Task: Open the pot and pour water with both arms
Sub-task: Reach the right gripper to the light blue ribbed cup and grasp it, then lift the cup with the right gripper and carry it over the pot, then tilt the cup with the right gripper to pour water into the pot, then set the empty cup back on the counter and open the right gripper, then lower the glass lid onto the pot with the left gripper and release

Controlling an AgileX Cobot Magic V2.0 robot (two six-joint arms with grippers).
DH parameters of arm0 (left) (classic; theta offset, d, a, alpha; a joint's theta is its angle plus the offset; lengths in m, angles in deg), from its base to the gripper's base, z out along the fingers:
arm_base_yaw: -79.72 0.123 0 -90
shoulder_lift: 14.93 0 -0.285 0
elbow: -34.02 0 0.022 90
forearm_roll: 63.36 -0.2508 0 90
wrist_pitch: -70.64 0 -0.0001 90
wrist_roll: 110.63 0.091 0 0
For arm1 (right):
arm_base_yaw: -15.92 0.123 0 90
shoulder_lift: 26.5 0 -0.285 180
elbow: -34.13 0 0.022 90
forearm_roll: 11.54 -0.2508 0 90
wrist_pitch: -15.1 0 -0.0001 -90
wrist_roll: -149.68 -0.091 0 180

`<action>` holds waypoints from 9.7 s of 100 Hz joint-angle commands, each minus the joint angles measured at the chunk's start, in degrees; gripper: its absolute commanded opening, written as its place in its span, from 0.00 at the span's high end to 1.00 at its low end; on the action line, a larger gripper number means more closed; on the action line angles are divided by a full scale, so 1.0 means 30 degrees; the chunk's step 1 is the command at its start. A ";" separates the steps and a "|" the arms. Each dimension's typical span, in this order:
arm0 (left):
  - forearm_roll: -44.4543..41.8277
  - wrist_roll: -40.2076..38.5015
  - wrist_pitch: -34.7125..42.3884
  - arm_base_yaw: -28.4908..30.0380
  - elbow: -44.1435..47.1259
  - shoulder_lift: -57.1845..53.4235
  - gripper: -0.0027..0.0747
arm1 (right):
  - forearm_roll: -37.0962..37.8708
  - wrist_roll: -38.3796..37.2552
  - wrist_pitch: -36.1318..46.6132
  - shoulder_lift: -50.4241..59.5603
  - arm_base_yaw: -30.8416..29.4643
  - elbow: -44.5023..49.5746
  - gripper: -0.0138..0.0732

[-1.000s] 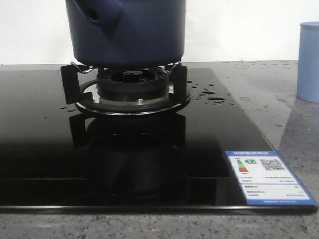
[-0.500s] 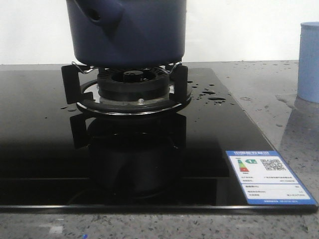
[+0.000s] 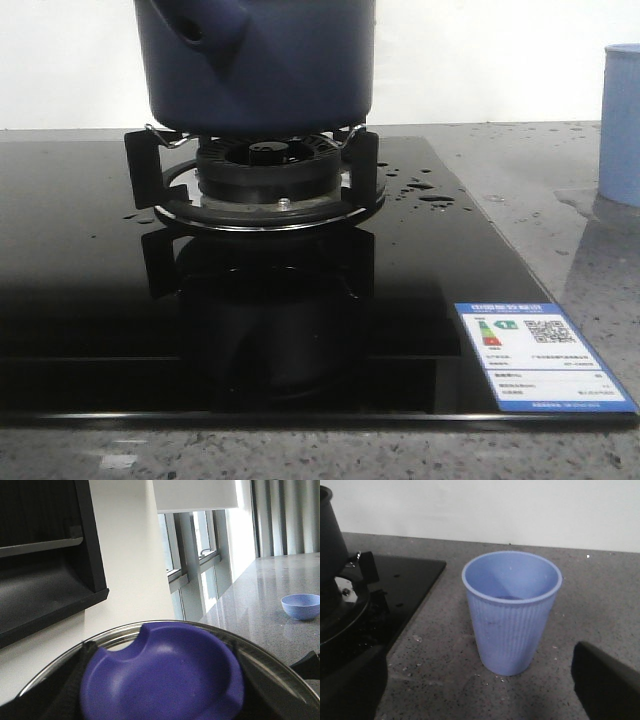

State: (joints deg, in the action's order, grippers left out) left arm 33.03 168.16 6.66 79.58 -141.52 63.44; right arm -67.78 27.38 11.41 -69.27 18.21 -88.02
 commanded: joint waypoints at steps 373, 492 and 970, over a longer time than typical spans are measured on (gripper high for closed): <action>0.2094 -0.0641 -0.0964 -0.0036 -0.0722 -0.0639 0.70 | 3.0414 -1.3739 0.1967 -1.5829 0.9054 -1.8477 0.50; 0.2059 -0.0669 -0.0992 -0.0036 -0.0722 -0.0639 0.70 | 5.1392 -1.3739 0.0941 -1.7551 0.9018 -1.8511 0.50; 0.0801 0.2323 0.3908 -0.3931 -0.0754 0.4693 0.30 | 2.3687 -2.2734 0.6971 0.2928 -0.1002 -0.1512 0.93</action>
State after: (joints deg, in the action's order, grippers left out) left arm 30.91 176.15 19.37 67.27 -141.86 84.18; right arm 3.51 -40.98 28.39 -60.39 15.62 -91.35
